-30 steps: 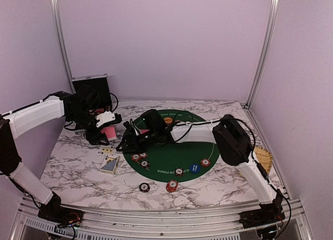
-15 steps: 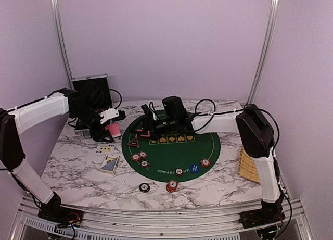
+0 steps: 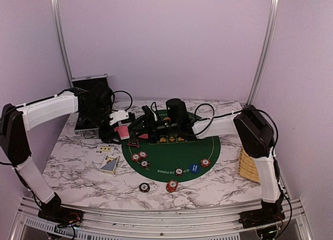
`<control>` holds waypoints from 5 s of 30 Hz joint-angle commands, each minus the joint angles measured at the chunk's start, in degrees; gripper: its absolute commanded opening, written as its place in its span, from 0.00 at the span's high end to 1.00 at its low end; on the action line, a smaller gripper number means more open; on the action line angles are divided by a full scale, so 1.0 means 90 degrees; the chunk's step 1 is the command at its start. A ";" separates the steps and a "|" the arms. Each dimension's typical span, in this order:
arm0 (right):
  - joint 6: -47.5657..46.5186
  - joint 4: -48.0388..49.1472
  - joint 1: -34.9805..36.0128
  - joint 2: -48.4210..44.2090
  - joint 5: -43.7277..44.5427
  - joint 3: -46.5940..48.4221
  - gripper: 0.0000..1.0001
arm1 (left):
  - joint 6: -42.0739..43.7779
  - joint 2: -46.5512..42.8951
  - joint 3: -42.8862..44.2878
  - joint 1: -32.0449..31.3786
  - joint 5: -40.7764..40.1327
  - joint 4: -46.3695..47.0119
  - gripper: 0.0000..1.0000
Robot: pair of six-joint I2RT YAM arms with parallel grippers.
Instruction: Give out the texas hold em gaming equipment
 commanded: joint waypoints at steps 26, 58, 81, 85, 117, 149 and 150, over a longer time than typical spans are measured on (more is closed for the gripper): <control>0.0652 0.0326 0.0143 0.0740 -0.0142 0.0796 0.15 | -0.0186 0.0533 0.0698 -0.0669 0.0152 0.0031 1.00; -0.0746 -0.1921 -0.0208 -0.0169 0.0162 0.0552 0.37 | 0.0012 0.0392 0.0448 -0.0684 -0.0111 0.0066 1.00; -0.1109 -0.2441 -0.0284 -0.0681 0.0242 0.0321 0.67 | -0.0020 0.0469 0.0388 -0.0580 -0.0165 0.0189 1.00; -0.1185 -0.2595 -0.0315 -0.0792 0.0275 0.0288 0.83 | -0.0008 0.0509 0.0420 -0.0519 -0.0166 0.0185 1.00; -0.1722 -0.3384 -0.2649 -0.0665 0.0667 0.0753 1.00 | 0.0024 0.0446 0.0321 -0.0343 -0.0216 0.0180 1.00; -0.2355 -0.4990 -0.3499 0.2168 0.1944 0.3911 0.59 | -0.0166 0.0556 0.0451 -0.0345 -0.0011 0.0032 1.00; -0.2403 -0.5018 -0.3505 0.2150 0.2005 0.3907 0.56 | -0.0183 0.0569 0.0465 -0.0349 -0.0025 0.0020 1.00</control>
